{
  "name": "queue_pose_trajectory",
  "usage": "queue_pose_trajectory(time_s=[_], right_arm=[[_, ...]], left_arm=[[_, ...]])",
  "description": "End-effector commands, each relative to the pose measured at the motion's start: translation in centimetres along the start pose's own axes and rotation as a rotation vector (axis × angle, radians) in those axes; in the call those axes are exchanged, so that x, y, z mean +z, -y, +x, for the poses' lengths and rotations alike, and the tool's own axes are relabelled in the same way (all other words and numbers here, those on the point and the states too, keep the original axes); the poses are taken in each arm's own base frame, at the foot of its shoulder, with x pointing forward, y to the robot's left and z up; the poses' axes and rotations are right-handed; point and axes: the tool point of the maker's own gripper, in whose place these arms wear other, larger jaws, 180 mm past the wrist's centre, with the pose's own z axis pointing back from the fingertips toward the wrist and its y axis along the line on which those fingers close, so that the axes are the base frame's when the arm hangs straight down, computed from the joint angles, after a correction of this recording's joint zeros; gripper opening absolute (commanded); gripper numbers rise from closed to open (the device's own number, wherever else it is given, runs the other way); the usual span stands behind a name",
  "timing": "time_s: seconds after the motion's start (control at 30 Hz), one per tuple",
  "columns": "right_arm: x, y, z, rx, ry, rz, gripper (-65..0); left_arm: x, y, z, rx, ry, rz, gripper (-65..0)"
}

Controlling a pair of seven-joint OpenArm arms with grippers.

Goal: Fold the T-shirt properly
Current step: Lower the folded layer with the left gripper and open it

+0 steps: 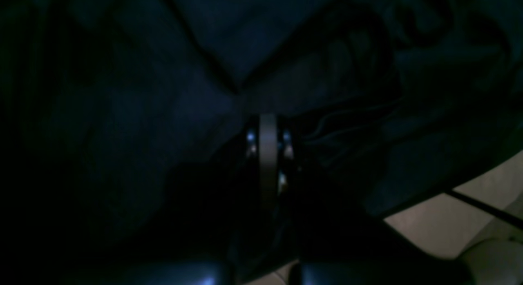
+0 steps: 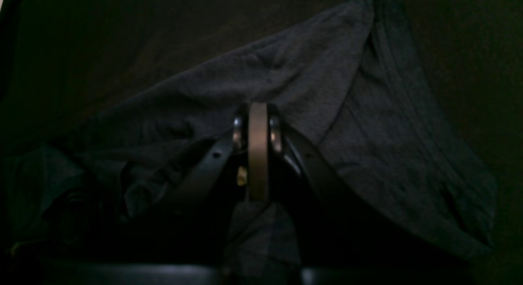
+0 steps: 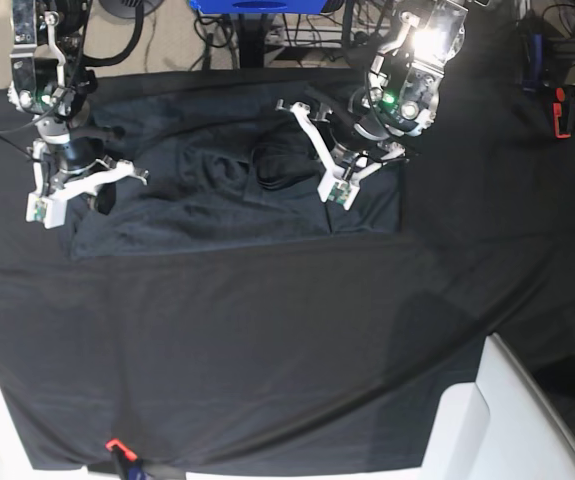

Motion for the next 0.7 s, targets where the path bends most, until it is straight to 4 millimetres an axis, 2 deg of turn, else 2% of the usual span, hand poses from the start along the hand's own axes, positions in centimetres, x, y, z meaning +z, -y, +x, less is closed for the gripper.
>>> queue_pose_trajectory(time_s=[0.0, 0.17, 0.43, 0.6, 0.67], right_arm=[[0.2, -0.1, 1.2, 0.006, 0.041, 0.008, -65.0], [0.2, -0.1, 1.2, 0.006, 0.039, 0.007, -65.0], [0.2, -0.1, 1.2, 0.006, 0.039, 0.007, -65.0], [0.2, -0.1, 1.2, 0.006, 0.039, 0.007, -65.0], [0.2, -0.1, 1.2, 0.006, 0.039, 0.007, -65.0]], left_arm=[[0.2, 0.5, 1.7, -0.005, 0.052, -0.014, -65.0], [0.3, 1.1, 1.2, -0.009, 0.043, -0.027, -65.0], [0.3, 5.7, 0.0, -0.092, 0.015, -0.129, -65.0], [0.3, 7.2, -0.5, -0.122, 0.003, -0.163, -65.0], [0.3, 6.9, -0.4, -0.121, 0.005, -0.156, -65.0]])
